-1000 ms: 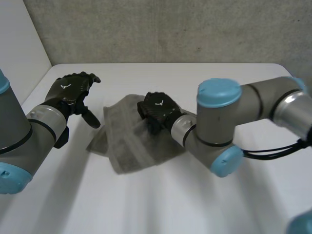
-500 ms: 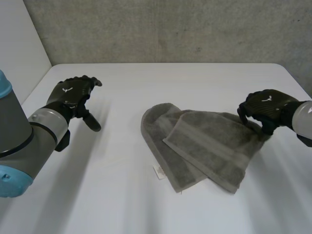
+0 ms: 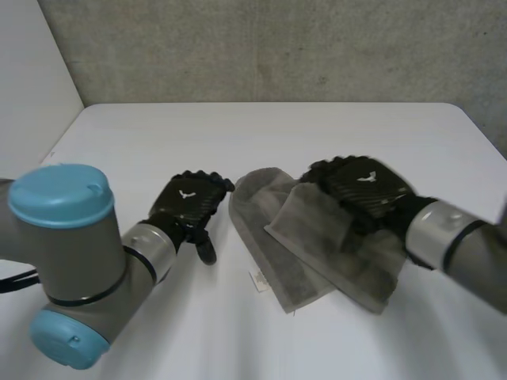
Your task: Fold the towel.
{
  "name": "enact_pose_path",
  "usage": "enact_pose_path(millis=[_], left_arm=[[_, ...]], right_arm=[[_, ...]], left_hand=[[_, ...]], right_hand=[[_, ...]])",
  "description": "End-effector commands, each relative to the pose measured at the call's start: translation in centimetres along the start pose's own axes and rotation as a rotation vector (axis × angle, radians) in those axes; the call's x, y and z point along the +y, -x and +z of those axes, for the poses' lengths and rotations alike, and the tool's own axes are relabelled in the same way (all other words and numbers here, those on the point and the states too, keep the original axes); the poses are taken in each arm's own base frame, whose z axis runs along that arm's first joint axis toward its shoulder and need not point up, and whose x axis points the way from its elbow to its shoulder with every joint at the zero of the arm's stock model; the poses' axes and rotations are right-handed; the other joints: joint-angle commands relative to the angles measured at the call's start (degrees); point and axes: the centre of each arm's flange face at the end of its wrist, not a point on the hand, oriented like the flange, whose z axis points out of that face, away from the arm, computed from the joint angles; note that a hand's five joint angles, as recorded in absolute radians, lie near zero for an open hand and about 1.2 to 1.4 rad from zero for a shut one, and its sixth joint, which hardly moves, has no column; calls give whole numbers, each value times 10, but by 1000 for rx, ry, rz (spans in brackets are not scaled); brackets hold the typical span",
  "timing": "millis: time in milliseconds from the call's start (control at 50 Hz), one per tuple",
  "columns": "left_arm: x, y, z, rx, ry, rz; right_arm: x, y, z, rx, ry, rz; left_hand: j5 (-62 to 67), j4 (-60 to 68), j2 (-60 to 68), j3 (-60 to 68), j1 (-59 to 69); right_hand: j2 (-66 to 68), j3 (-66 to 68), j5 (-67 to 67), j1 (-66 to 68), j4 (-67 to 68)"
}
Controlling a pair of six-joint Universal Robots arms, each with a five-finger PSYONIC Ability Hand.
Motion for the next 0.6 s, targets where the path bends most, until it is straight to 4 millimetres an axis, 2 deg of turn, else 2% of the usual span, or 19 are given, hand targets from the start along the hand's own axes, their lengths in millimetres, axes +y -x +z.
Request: enact_pose_path(millis=[20,40,80,100,140,200,240,260,300,320,360,380,400,420,440,580,600], left_arm=[[11,-14,17,27,-30,66],[11,-14,17,27,-30,66],[13,-15,26,23,-32,67],[13,-15,26,23,-32,67],[13,-17,30,29,-33,69],[12,-20,37,35,-42,70],[12,-23,42,42,-47,71],[12,-23,42,42,-47,71],[12,-26,43,49,-51,73],[11,-30,44,58,-57,75],[11,-33,44,64,-60,77],[11,-36,44,71,-61,79],[12,-39,44,78,-58,81],[12,-39,44,78,-58,81],[12,-42,43,85,-61,83],[11,-52,39,110,-66,90],[10,-54,39,114,-70,91]], right_arm=[[23,23,39,9,67,-34],[23,23,39,9,67,-34],[33,25,60,8,69,-40],[33,25,60,8,69,-40],[40,26,78,10,60,-55],[43,28,86,5,57,-68],[48,26,101,18,58,-96],[48,26,101,18,58,-96],[52,21,112,54,63,-143],[52,21,112,55,63,-144],[56,18,120,83,64,-193],[56,18,120,83,64,-194],[57,16,121,89,63,-208],[57,16,121,89,63,-208],[56,16,121,91,61,-216],[35,-1,99,130,33,-209],[30,-13,91,154,27,-202]], left_hand=[[-15,-38,-22,-33,-26],[-15,-38,-22,-33,-26],[-15,-38,-22,-33,-26],[-15,-38,-22,-33,-26],[-15,-38,-22,-33,-26],[-15,-38,-22,-33,-26],[-13,-38,-21,-33,-25],[-13,-38,-21,-33,-25],[-13,-38,-21,-33,-25],[-13,-38,-21,-33,-25],[-13,-38,-21,-33,-25],[-13,-38,-21,-33,-25],[-13,-38,-21,-33,-25],[-13,-38,-21,-33,-25],[-13,-38,-21,-33,-25],[-15,-38,-22,-33,-26],[-15,-38,-22,-33,-26]], right_hand=[[-42,-30,-35,-34,-44],[-42,-30,-35,-34,-44],[-42,-30,-35,-34,-44],[-42,-30,-35,-34,-44],[-42,-30,-35,-34,-44],[-34,-30,-28,-27,-44],[46,-30,53,54,-44],[47,-30,53,54,-44],[160,-30,167,168,-44],[161,-30,167,168,-44],[417,-30,423,424,-44],[418,-30,425,426,-44],[573,-30,580,581,-44],[575,-30,581,582,-44],[657,-30,664,665,-44],[658,-30,665,666,-44],[658,-30,665,666,-44]])
